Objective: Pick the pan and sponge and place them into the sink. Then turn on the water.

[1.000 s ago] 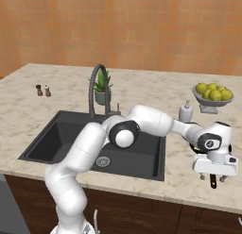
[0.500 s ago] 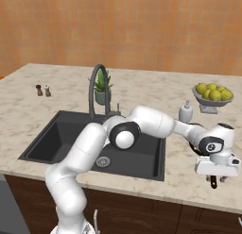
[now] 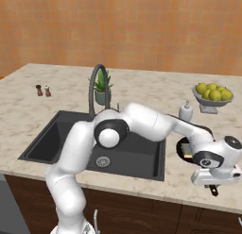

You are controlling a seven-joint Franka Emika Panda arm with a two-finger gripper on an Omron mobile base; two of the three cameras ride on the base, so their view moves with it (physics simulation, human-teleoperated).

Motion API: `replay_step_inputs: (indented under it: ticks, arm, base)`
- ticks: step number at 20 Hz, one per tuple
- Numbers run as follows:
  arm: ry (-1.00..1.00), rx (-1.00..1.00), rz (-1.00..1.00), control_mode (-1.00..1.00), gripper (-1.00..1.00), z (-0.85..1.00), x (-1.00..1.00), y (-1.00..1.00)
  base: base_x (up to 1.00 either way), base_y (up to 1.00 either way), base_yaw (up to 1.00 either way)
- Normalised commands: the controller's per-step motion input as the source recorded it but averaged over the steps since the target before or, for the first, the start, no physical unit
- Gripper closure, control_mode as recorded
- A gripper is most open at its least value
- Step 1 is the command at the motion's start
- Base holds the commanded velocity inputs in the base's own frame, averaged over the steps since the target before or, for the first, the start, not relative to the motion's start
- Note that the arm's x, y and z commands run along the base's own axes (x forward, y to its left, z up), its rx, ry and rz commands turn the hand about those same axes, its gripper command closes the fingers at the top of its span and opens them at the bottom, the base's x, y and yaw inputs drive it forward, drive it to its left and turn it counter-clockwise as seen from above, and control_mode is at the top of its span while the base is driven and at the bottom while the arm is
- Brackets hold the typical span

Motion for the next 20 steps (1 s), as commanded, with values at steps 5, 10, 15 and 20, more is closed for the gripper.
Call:
replay_step_inputs:
  ticks: [5, 10, 15, 20]
  arm:
    - [-0.28, -0.09, 0.11, -1.0, 1.0, 0.69, -0.27, 0.74]
    - [-0.15, -0.14, 0.08, -1.0, 1.0, 0.67, -0.13, 0.91]
    - [0.03, -0.12, 0.12, -1.0, 1.0, 0.5, 0.0, 0.66]
    - [0.27, -0.09, 0.17, -1.0, 1.0, 0.45, 0.14, 0.53]
  base:
    - [0.0, 0.0, 0.0]
    - [0.0, 0.0, 0.0]
    - [0.0, 0.0, 0.0]
    - [0.0, 0.0, 0.0]
